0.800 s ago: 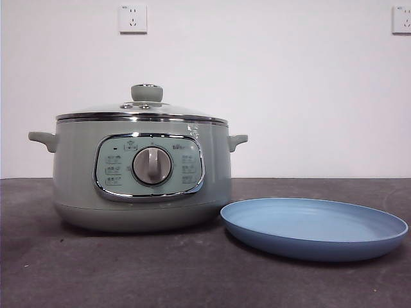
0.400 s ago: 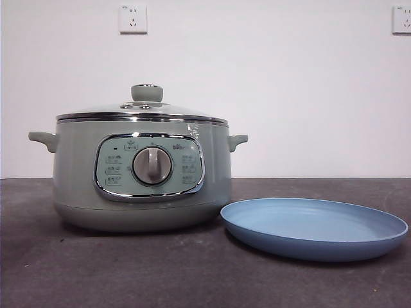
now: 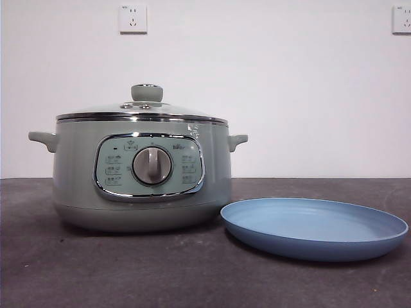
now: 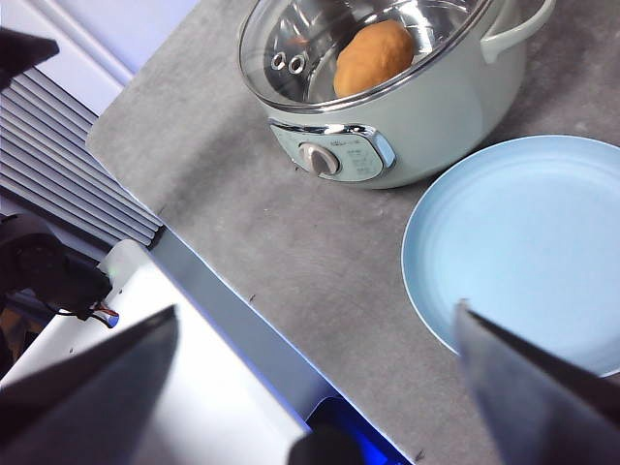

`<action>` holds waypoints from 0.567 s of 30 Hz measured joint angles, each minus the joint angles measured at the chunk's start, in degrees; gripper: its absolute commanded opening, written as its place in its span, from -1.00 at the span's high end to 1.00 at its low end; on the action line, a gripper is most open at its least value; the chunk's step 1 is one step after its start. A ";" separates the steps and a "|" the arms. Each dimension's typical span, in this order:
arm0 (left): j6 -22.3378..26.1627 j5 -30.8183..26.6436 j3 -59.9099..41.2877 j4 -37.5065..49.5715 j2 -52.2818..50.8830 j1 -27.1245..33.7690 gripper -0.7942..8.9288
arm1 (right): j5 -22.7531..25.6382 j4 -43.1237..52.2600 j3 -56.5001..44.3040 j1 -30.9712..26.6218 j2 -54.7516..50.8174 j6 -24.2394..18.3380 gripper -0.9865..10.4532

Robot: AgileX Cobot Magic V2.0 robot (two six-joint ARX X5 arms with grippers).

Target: Take the potato out from the steamer,put the potato on the plate,close the lid

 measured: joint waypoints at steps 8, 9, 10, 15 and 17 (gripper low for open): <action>-0.15 -1.70 7.06 2.58 9.79 -1.57 -0.66 | 0.04 -0.02 0.00 0.00 0.00 0.24 -0.38; -0.13 -2.25 8.33 3.19 11.47 -2.25 -0.66 | 0.02 -0.02 0.00 0.00 0.00 0.24 -0.38; -0.11 -3.06 9.64 4.02 13.20 -3.04 -0.66 | 0.04 -0.02 0.00 0.00 0.00 0.24 -0.38; -0.02 -7.54 15.72 8.41 21.92 -8.00 -0.66 | 0.04 -0.02 0.00 0.00 0.00 0.24 -0.38; 0.00 -9.90 17.90 9.31 25.42 -10.45 -0.66 | 0.04 -0.02 0.00 0.00 0.00 0.24 -0.38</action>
